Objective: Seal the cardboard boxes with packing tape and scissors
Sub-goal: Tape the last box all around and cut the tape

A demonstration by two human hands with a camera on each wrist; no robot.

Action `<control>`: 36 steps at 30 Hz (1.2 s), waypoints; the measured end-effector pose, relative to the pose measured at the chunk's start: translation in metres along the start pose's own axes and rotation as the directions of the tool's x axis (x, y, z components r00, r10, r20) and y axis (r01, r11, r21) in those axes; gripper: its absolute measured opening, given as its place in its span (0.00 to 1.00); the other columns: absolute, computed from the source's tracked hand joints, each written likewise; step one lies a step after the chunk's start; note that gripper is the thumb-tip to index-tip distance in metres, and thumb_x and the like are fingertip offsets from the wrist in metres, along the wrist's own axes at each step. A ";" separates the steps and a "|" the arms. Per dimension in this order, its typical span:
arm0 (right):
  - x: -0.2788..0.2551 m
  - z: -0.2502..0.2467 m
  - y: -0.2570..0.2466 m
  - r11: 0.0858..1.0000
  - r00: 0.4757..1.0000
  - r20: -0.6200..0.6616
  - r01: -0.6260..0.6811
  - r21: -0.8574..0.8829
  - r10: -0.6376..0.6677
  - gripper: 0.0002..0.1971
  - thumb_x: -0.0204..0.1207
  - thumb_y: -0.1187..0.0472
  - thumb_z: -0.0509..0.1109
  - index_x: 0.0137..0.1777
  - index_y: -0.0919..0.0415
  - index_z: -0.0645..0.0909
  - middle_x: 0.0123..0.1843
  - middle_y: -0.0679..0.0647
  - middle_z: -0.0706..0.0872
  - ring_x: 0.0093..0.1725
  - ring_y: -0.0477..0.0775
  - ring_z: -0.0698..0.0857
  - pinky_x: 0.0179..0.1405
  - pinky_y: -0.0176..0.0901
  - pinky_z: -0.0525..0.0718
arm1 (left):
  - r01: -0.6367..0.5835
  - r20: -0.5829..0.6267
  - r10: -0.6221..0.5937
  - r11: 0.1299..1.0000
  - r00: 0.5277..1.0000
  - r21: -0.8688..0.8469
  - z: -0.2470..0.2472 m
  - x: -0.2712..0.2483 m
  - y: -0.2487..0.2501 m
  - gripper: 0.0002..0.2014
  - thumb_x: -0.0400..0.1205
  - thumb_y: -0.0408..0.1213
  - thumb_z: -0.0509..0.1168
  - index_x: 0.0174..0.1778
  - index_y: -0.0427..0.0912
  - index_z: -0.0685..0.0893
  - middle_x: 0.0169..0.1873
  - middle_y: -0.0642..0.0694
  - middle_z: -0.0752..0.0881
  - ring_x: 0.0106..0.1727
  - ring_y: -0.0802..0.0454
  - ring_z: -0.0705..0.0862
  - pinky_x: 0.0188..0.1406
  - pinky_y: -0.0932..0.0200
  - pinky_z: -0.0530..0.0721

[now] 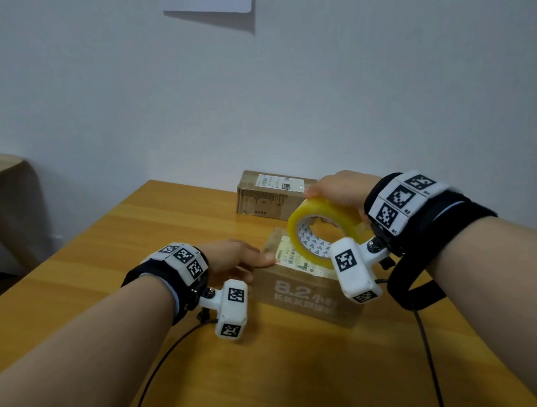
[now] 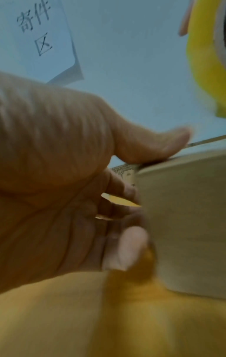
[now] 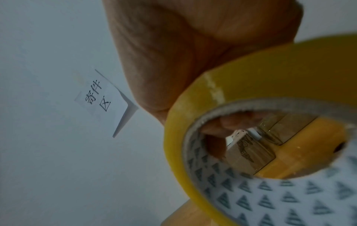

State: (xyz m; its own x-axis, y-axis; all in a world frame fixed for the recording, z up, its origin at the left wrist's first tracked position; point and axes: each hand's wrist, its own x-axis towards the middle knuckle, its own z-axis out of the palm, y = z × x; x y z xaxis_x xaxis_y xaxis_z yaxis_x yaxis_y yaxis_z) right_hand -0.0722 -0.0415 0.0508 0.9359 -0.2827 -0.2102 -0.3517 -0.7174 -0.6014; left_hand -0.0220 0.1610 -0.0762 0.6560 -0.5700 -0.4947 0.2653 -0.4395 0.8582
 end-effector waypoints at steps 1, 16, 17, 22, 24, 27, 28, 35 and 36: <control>0.000 0.002 0.000 1.000 1.000 -0.022 0.006 0.006 -0.006 0.08 0.80 0.53 0.69 0.46 0.58 0.80 0.53 0.56 0.81 0.52 0.55 0.79 0.39 0.38 0.77 | -0.010 0.046 0.012 1.000 0.999 -0.029 -0.003 -0.002 -0.001 0.39 0.67 0.46 0.81 0.72 0.37 0.76 0.60 0.37 0.85 0.48 0.45 0.84 0.35 0.57 0.84; -0.007 0.032 0.016 0.949 0.968 -0.246 0.028 0.314 0.053 0.14 0.67 0.50 0.71 0.39 0.63 0.83 0.32 0.61 0.83 0.26 0.58 0.79 0.35 0.49 0.77 | -0.238 -0.121 0.224 0.964 0.967 -0.117 0.010 0.008 -0.015 0.14 0.84 0.20 0.55 0.60 0.35 0.80 0.45 0.42 0.85 0.39 0.50 0.85 0.30 0.60 0.84; -0.008 0.032 0.017 0.946 0.967 -0.248 0.029 0.323 0.055 0.14 0.67 0.50 0.70 0.39 0.63 0.82 0.31 0.61 0.82 0.24 0.58 0.77 0.34 0.49 0.77 | -0.236 -0.134 0.219 0.963 0.966 -0.127 0.010 0.009 -0.016 0.12 0.85 0.21 0.55 0.58 0.35 0.80 0.43 0.41 0.84 0.38 0.50 0.84 0.30 0.61 0.85; -0.008 0.036 0.015 0.951 0.969 -0.244 0.045 0.304 0.032 0.18 0.61 0.45 0.68 0.42 0.60 0.82 0.34 0.56 0.83 0.29 0.58 0.80 0.32 0.47 0.78 | -0.253 -0.169 0.225 0.953 0.960 -0.166 0.016 0.012 -0.016 0.08 0.86 0.27 0.57 0.55 0.37 0.80 0.44 0.40 0.85 0.39 0.49 0.85 0.34 0.56 0.86; -0.008 0.036 0.016 0.957 0.971 -0.237 0.048 0.287 0.022 0.20 0.60 0.44 0.67 0.44 0.60 0.82 0.34 0.55 0.83 0.29 0.58 0.80 0.31 0.46 0.77 | -0.279 -0.172 0.249 0.942 0.953 -0.186 0.018 0.013 -0.014 0.11 0.86 0.25 0.57 0.60 0.38 0.80 0.49 0.39 0.86 0.46 0.43 0.85 0.43 0.49 0.87; -0.008 0.036 0.017 0.966 0.971 -0.237 0.057 0.252 0.004 0.18 0.66 0.44 0.66 0.42 0.60 0.80 0.32 0.55 0.81 0.27 0.56 0.78 0.29 0.43 0.74 | -0.308 -0.180 0.276 0.934 0.944 -0.183 0.017 0.015 -0.013 0.11 0.84 0.22 0.58 0.59 0.35 0.81 0.48 0.37 0.85 0.49 0.40 0.83 0.59 0.41 0.82; -0.007 0.036 0.017 0.968 0.971 -0.237 0.062 0.243 -0.003 0.17 0.68 0.45 0.66 0.41 0.60 0.80 0.31 0.55 0.80 0.27 0.56 0.77 0.29 0.43 0.74 | -0.307 -0.180 0.275 0.933 0.944 -0.186 0.016 0.015 -0.013 0.10 0.84 0.22 0.59 0.58 0.34 0.81 0.47 0.36 0.85 0.47 0.41 0.83 0.58 0.43 0.82; -0.005 0.038 0.017 0.975 0.971 -0.233 0.097 0.202 -0.048 0.15 0.73 0.46 0.65 0.38 0.59 0.77 0.33 0.56 0.78 0.32 0.57 0.77 0.37 0.48 0.74 | -0.247 -0.167 0.215 0.946 0.962 -0.207 0.015 0.014 -0.012 0.07 0.84 0.22 0.57 0.49 0.33 0.80 0.39 0.37 0.83 0.36 0.47 0.80 0.40 0.56 0.83; -0.004 0.038 0.017 0.975 0.971 -0.236 0.095 0.203 -0.045 0.15 0.73 0.46 0.65 0.38 0.59 0.77 0.32 0.56 0.78 0.32 0.57 0.77 0.36 0.48 0.74 | -0.202 -0.159 0.170 0.957 0.972 -0.210 0.013 0.014 -0.014 0.06 0.85 0.24 0.58 0.48 0.34 0.80 0.38 0.37 0.82 0.35 0.47 0.80 0.38 0.56 0.83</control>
State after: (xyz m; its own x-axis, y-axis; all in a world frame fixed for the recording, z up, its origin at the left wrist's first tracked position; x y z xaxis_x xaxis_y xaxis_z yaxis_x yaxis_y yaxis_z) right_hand -0.0816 -0.0282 0.0120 0.9198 -0.3924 0.0052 -0.2502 -0.5966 -0.7626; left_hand -0.0258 0.1502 -0.0967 0.7956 -0.5184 -0.3134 0.2701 -0.1596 0.9495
